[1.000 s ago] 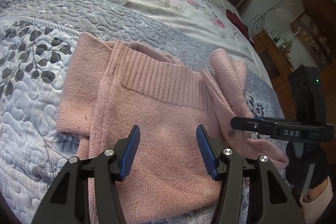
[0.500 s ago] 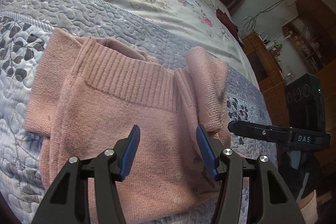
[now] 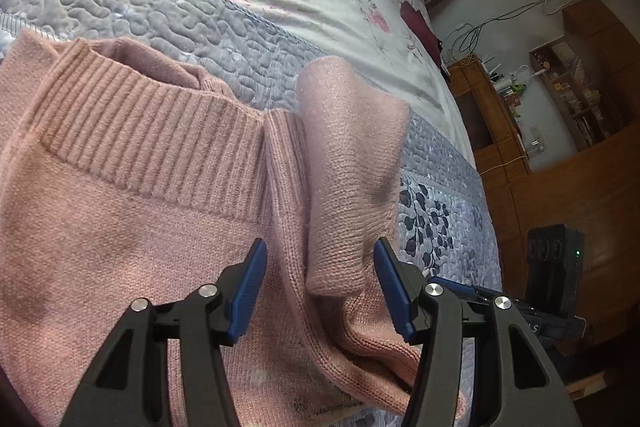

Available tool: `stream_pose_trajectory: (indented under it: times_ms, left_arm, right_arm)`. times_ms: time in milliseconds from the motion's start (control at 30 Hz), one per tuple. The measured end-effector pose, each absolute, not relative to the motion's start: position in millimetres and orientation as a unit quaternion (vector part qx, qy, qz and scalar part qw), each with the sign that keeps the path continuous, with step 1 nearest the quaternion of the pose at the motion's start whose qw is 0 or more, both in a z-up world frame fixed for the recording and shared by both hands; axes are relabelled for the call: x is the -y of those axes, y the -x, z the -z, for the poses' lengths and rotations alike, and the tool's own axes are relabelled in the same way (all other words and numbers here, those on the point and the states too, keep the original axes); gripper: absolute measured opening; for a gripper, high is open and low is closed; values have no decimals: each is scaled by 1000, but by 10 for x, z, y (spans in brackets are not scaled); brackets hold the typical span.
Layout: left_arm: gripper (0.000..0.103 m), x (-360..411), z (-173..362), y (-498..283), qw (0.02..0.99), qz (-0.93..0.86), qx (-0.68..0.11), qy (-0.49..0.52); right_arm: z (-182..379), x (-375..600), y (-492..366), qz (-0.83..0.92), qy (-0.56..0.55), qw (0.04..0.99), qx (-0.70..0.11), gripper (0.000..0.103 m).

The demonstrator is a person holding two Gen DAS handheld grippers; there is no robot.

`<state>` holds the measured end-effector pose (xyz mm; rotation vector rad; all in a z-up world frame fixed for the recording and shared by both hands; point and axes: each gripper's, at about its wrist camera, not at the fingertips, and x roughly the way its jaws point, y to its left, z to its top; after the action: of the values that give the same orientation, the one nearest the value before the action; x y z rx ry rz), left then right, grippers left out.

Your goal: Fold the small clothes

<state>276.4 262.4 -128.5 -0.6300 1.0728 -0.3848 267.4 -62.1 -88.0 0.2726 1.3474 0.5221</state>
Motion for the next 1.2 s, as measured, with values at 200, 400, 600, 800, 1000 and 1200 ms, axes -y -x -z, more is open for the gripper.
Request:
stream_pose_trajectory:
  times_ms: [200, 400, 600, 800, 1000, 1200]
  left_arm:
    - [56, -2532, 1440, -2811, 779, 178, -512, 315]
    - [43, -2443, 1398, -2822, 788, 182, -505, 302]
    - [23, -2415, 1264, -2757, 811, 175, -485, 276]
    - [19, -2515, 922, -2600, 830, 200, -443, 273]
    - [19, -2956, 590, -2509, 846, 190, -426, 260]
    - [18, -3631, 515, -2466, 860, 135, -419, 257]
  right_arm:
    - [1088, 690, -2609, -239, -143, 731, -622, 44]
    - [1144, 745, -2595, -236, -142, 730, -625, 44]
    - [1168, 806, -2560, -232, -151, 727, -628, 44]
    - [1161, 814, -2524, -234, -157, 725, -629, 44]
    - [1093, 746, -2469, -239, -158, 726, -625, 44]
    - [1037, 518, -2399, -261, -148, 722, -623, 45]
